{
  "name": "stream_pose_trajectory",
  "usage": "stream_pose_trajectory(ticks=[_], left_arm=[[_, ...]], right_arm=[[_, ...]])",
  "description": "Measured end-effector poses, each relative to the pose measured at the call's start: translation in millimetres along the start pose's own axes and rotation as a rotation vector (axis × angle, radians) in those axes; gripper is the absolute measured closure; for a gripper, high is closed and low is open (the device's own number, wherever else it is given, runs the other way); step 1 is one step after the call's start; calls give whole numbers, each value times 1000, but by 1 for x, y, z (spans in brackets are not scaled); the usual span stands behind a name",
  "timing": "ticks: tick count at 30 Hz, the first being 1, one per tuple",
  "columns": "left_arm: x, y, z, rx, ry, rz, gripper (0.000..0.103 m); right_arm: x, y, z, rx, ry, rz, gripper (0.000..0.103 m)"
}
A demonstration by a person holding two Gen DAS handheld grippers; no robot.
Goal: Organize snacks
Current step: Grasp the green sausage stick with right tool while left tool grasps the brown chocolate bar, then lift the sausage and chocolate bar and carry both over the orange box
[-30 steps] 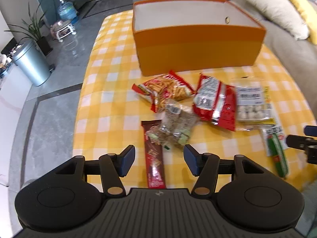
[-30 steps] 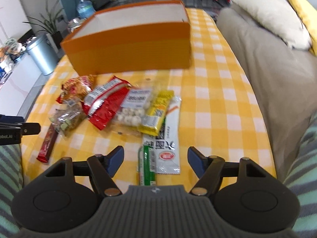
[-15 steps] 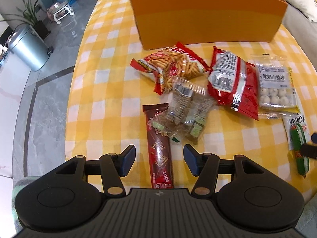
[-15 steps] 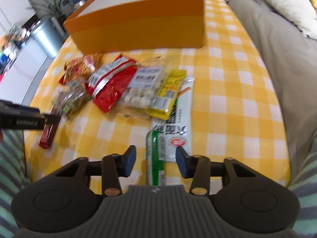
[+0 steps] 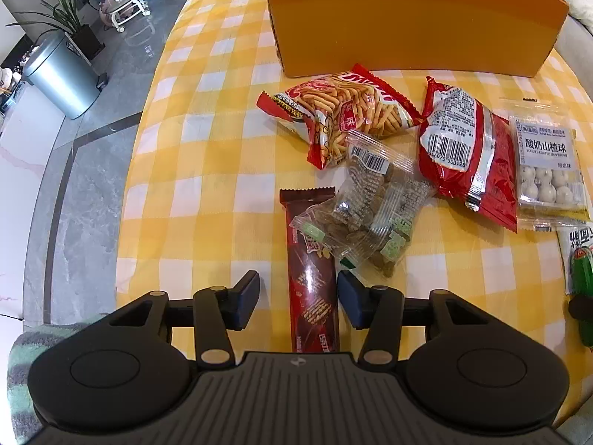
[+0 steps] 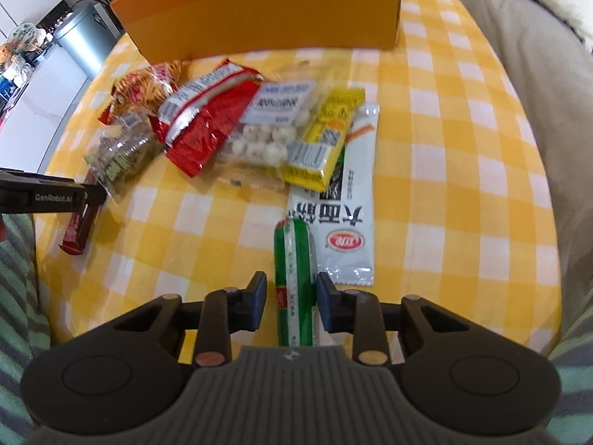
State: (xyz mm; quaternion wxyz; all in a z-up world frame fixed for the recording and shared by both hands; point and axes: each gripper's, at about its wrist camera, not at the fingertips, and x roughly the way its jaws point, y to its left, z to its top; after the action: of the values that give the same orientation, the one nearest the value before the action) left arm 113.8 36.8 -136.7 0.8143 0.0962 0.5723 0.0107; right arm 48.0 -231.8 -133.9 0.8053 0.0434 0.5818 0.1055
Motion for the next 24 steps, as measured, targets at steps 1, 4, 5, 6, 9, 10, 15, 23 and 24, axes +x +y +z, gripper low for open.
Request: stream_pose_trajectory(ticks=[1,4,5,6,9,10,15,23,24], left_arm=[[0,0,0,-1,-2,-2,46],[-1,1,0,-12,-4,-36,62],[-1,1,0,-19,-5,-54,70],[-1,0,-1,-23,-5,-62,74],[-3,-3,-2,-15,-7,-59,77],[-4,-4,-2,-11,-4,-56,77],[-9,-4,-7,-36,32,-75,78],[-35,-2,-14,-58,28,-127,78],[-38,-2,-15,-58,30,-136,78]], right_arm=[[1,-1,0,4,3,1,78],[1,0,0,3,2,0,82],[1,0,0,1,2,-2,82],[1,0,0,-1,2,-2,82],[1,0,0,-3,2,-3,83],[1,0,0,-2,2,-1,83],[-1,-2,0,10,9,10,83],[-5,-3,-3,22,22,34,84],[-6,-3,-4,26,23,36,84]])
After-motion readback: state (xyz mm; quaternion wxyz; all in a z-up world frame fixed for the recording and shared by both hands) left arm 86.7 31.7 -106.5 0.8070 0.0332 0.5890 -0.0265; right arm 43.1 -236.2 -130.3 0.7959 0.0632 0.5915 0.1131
